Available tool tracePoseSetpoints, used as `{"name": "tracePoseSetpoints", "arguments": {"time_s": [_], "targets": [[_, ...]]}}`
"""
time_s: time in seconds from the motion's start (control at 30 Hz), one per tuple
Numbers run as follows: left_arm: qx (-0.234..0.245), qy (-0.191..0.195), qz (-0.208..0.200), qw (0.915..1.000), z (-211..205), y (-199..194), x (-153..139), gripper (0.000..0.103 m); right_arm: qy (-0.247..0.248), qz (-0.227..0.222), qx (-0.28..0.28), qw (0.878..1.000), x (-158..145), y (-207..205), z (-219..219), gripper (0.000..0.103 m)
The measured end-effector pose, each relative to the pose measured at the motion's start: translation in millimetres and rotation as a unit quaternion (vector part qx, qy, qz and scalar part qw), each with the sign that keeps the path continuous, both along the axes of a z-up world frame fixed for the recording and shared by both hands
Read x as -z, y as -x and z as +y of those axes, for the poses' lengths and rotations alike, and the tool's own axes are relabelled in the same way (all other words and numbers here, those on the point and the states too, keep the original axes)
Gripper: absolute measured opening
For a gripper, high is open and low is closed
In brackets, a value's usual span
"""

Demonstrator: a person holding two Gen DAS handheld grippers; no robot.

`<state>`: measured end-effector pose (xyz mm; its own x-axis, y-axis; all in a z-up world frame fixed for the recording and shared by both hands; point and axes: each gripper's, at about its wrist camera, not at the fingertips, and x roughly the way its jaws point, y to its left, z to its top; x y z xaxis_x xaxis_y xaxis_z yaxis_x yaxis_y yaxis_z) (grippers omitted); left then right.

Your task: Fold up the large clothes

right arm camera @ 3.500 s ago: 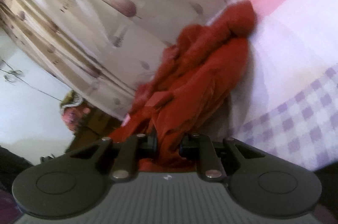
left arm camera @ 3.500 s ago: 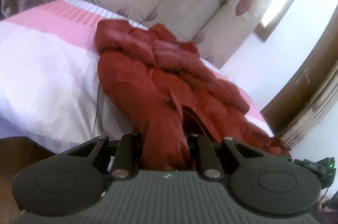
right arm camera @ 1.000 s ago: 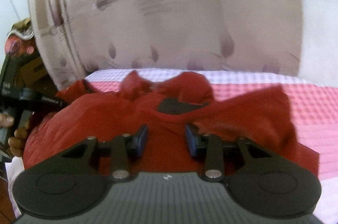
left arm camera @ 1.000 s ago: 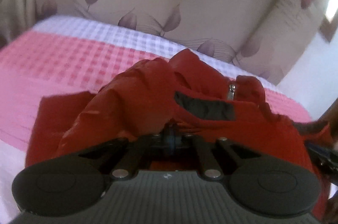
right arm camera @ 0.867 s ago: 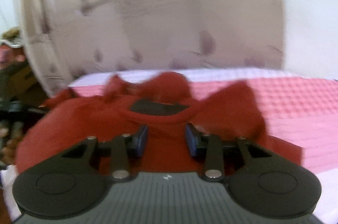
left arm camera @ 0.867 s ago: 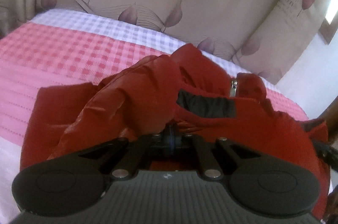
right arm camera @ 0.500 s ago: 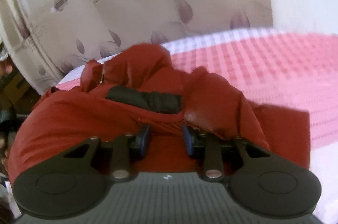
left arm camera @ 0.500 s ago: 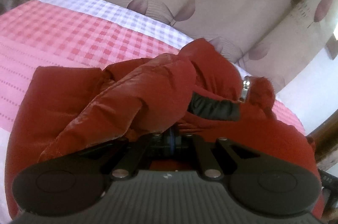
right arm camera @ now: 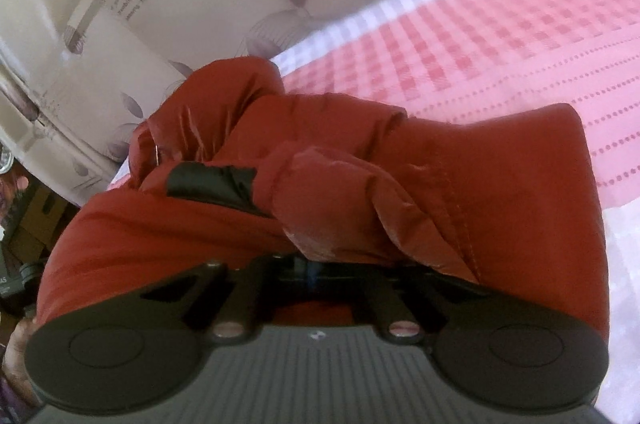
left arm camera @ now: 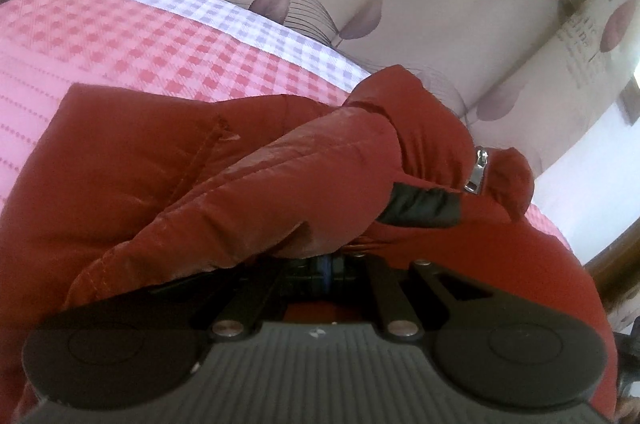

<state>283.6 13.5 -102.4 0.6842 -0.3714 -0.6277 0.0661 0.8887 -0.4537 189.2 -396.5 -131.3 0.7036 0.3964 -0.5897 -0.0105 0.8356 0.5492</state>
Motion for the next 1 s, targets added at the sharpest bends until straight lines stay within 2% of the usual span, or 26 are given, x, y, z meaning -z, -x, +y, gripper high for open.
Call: {"name": "tracePoseSetpoints", "arguments": {"time_s": [0.2,0.33,0.47,0.53,0.63,0.77,0.87,1.0], "targets": [[-0.001,-0.011,-0.004,0.9999,-2.5,1.3,3.0,0.012,0.008,-0.004,-0.002,1.000,1.1,-0.7,1.9,0.000],[-0.001,-0.015,0.001,0.9999,-2.9,0.9,1.0,0.012,0.012,-0.005,-0.011,1.000,-9.2,1.9,-1.1,0.000],[0.001,-0.017,0.005,0.9998,-2.8,-0.7,-0.2,0.012,0.057,-0.056,-0.003,0.997,-34.9,21.7,-5.2,0.001],[0.003,-0.018,0.005,0.9998,-2.6,-1.3,-0.1,0.012,0.072,-0.066,0.002,0.995,-43.1,24.0,-8.9,0.001],[0.005,-0.019,0.003,0.9998,-2.6,-0.7,0.3,0.012,0.075,-0.092,0.011,0.993,-54.2,21.6,-15.9,0.001],[0.004,-0.021,-0.002,0.9998,-4.0,0.7,1.3,0.012,0.106,-0.071,0.023,0.992,-52.1,2.5,-13.6,0.000],[0.003,-0.019,-0.005,0.9998,-3.5,2.6,2.6,0.012,0.160,-0.003,0.004,0.987,-30.9,-18.4,0.5,0.000],[-0.004,-0.007,-0.001,1.0000,-0.5,1.6,1.3,0.012,0.238,-0.014,-0.009,0.971,-21.7,-18.8,25.5,0.000]]}}
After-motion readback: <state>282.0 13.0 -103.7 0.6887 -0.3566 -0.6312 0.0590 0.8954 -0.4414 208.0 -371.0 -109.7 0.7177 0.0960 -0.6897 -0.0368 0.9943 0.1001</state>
